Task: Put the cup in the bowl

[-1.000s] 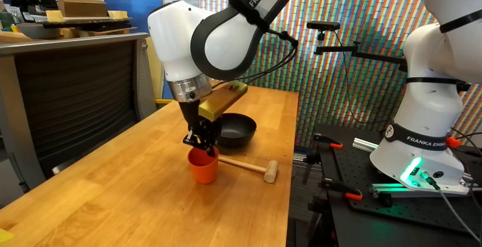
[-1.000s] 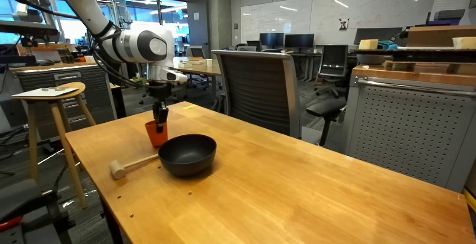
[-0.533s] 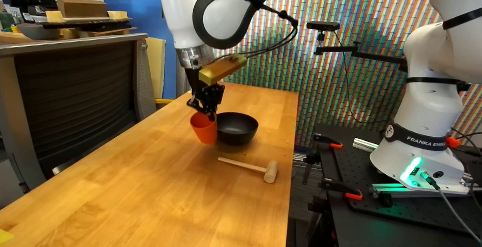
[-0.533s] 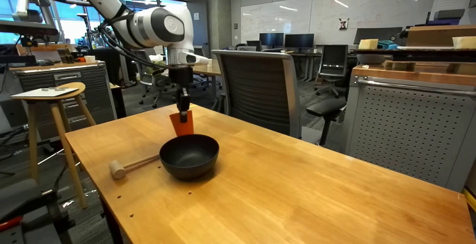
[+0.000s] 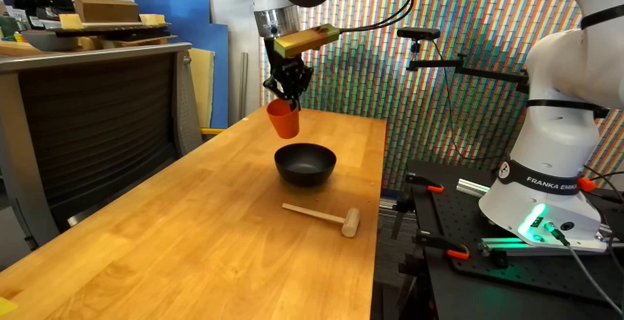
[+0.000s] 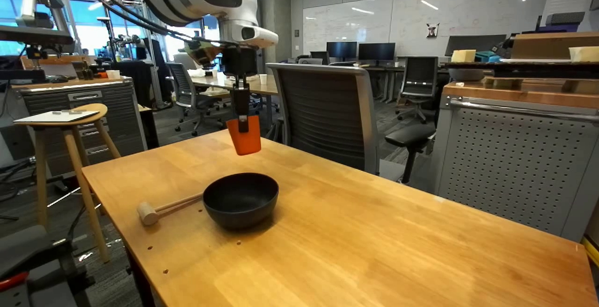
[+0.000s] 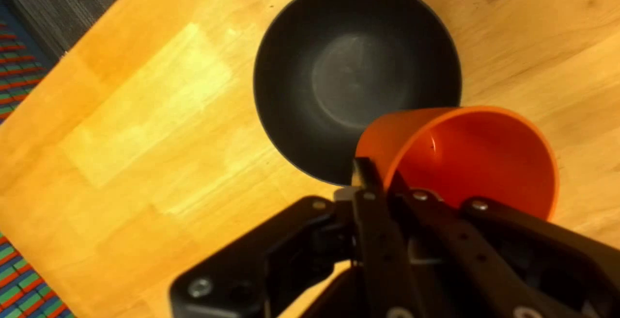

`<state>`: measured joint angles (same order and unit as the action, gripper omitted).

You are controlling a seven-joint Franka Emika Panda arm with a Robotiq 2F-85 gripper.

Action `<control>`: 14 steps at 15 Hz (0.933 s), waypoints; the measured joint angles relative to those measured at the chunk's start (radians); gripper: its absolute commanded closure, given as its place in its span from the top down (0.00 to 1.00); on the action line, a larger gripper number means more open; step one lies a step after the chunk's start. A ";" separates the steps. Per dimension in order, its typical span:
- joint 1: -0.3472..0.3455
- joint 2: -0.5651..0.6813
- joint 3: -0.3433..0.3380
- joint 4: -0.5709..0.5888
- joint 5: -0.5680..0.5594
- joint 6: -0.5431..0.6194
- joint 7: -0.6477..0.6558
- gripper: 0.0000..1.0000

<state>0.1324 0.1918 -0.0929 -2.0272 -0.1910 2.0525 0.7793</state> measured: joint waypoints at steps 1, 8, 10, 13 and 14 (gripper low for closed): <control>-0.009 -0.006 0.000 -0.020 -0.002 0.000 0.007 0.04; -0.058 0.081 0.003 -0.130 0.076 0.080 -0.022 0.04; -0.074 0.126 0.003 -0.129 0.123 0.111 -0.058 0.04; -0.095 0.173 0.004 -0.115 0.188 0.150 -0.131 0.15; -0.101 0.175 0.004 -0.107 0.206 0.153 -0.157 0.31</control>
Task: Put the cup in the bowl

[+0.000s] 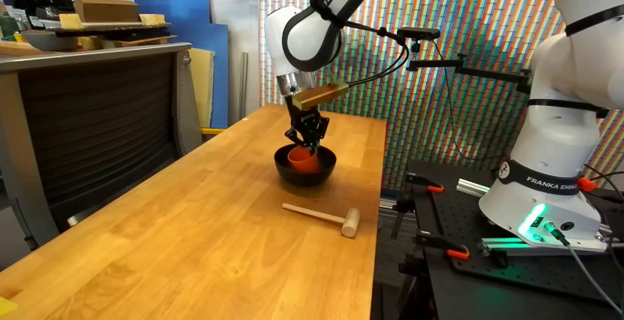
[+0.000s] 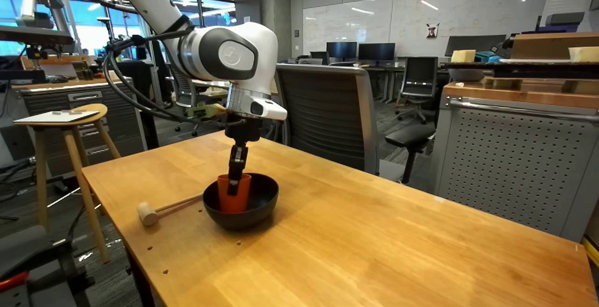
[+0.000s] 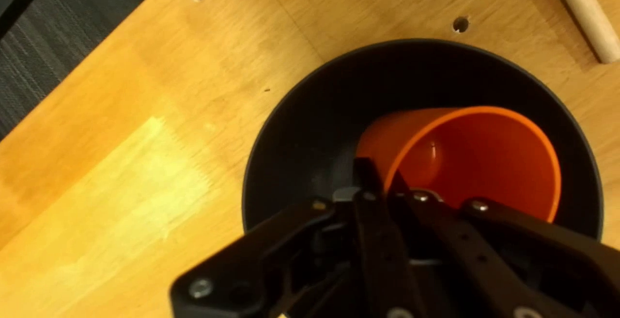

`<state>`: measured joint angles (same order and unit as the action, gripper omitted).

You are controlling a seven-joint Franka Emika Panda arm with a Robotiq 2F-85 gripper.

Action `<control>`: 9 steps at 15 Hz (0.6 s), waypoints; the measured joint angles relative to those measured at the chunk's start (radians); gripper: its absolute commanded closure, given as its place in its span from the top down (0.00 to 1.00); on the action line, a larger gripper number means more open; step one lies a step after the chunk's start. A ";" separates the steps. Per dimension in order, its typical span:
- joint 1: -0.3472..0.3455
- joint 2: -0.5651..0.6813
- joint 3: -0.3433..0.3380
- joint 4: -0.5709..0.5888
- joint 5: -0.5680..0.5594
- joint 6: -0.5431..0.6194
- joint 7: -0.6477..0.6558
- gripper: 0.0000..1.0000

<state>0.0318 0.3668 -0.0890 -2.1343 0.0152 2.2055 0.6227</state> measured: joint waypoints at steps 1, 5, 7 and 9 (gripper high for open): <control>-0.004 0.005 0.000 0.008 0.016 0.003 -0.022 0.37; -0.008 0.019 0.001 0.033 0.037 0.006 -0.078 0.67; 0.002 0.011 0.002 0.040 0.025 0.007 -0.095 0.82; 0.025 -0.016 0.005 0.041 -0.010 0.012 -0.098 0.98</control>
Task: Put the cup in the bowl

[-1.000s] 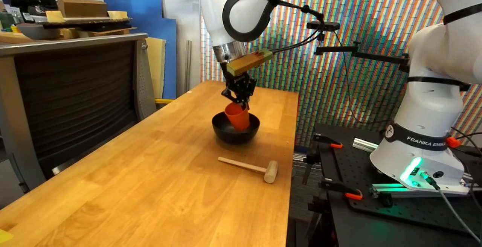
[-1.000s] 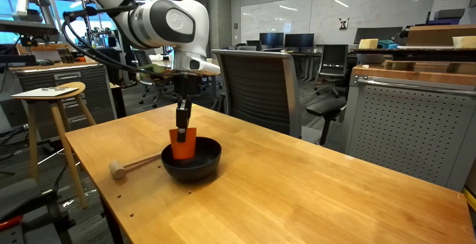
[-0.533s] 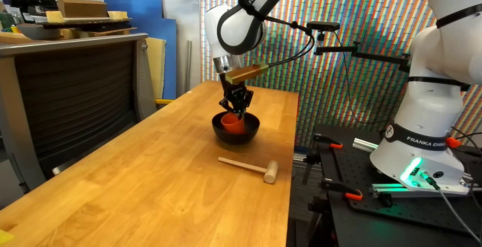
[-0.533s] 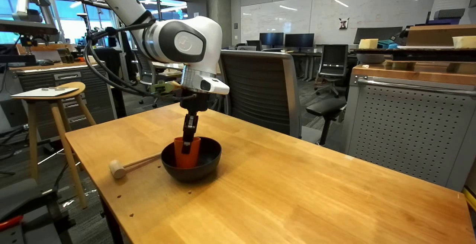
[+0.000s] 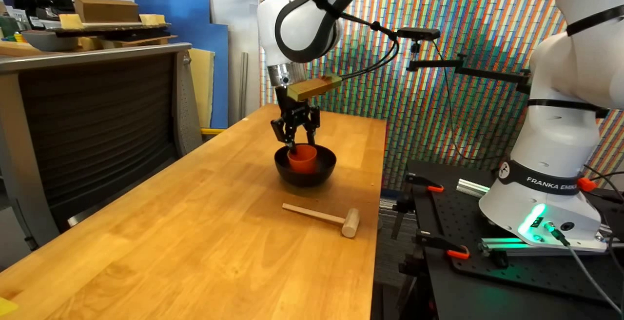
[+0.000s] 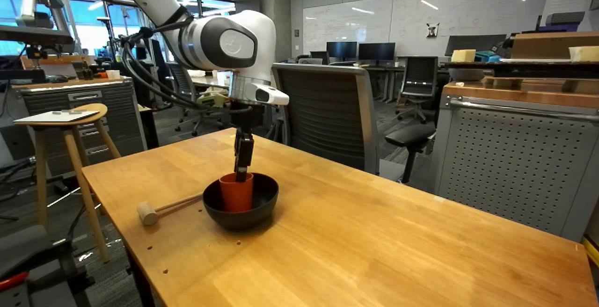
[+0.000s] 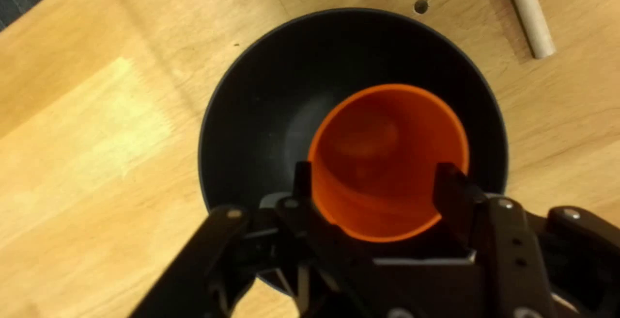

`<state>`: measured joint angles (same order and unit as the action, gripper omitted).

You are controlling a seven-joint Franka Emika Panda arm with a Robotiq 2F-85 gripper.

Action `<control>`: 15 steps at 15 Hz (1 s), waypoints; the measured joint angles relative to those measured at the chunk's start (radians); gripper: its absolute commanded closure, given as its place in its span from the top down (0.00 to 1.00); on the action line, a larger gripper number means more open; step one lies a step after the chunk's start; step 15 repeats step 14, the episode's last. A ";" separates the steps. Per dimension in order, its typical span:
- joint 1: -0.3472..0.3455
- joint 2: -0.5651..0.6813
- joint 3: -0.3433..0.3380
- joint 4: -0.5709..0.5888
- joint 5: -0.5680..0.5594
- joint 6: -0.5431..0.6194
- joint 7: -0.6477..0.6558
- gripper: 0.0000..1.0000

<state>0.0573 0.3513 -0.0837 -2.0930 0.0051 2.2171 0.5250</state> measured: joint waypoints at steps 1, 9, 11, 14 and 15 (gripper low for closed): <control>0.017 -0.021 0.002 -0.001 -0.027 0.001 0.001 1.00; 0.081 -0.340 0.099 -0.007 -0.113 -0.105 -0.130 1.00; 0.081 -0.428 0.134 0.001 -0.068 -0.215 -0.230 1.00; 0.082 -0.524 0.161 0.008 -0.015 -0.330 -0.330 1.00; 0.082 -0.524 0.161 0.008 -0.015 -0.330 -0.330 1.00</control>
